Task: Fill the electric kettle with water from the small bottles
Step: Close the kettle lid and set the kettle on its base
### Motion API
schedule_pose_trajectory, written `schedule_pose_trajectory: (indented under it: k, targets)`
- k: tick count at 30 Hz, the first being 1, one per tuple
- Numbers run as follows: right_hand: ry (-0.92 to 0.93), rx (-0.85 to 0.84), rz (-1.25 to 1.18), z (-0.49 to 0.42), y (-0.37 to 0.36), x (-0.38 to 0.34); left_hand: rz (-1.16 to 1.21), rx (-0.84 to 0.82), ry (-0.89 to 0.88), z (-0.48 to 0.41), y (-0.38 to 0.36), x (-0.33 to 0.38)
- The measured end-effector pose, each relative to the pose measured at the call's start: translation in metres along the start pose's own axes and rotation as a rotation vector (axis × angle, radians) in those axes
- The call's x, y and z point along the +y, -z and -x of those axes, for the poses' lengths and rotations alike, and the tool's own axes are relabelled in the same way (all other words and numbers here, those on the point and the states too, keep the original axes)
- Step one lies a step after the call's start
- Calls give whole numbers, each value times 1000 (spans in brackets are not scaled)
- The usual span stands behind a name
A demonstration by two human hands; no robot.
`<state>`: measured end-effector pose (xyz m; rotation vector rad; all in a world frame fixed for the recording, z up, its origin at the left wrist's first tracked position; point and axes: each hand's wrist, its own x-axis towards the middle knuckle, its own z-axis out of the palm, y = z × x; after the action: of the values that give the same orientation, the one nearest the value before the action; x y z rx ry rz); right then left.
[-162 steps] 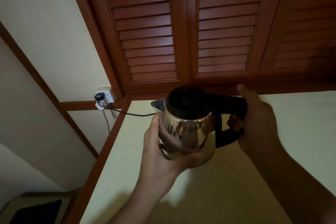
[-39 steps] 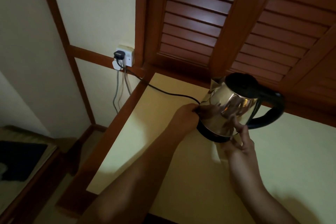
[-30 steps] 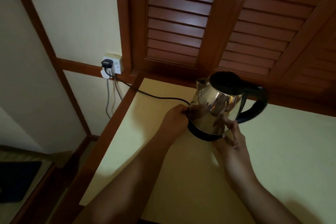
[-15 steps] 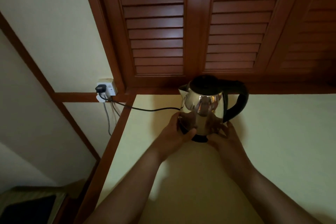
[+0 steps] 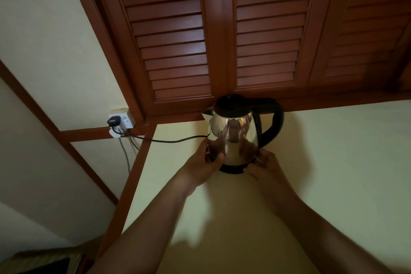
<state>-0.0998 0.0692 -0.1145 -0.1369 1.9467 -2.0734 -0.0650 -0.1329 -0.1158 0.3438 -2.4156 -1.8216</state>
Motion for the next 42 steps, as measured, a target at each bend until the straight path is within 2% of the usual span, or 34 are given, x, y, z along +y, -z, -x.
schedule_pose_trajectory:
  k: [8, 22, 25, 27, 29, 32, 36, 42]
  targets:
    - [2, -77, 48, -1, 10, -3, 16, -11, 13, -8, 1, -1]
    - [-41, -66, 85, -30, 10, -1, 11, -54, 85, -23, 5, 15]
    - [-104, -65, 64, -35, 12, -7, 22, -65, 87, -22, 9, 16]
    - [-138, 50, 100, -39, 15, -23, 51, -32, 69, -20, 11, 20]
    - [-103, 248, 141, -44, 24, -44, 81, 54, 39, -18, 12, 27]
    - [146, 396, 138, -49, 35, -81, 113, 171, -37, -16, 14, 38]
    - [368, 288, 235, -58, 28, -124, 158, 176, -178, -20, 10, 56]
    - [252, 126, 298, -74, 7, -139, 112, 84, -230, -24, -3, 67]
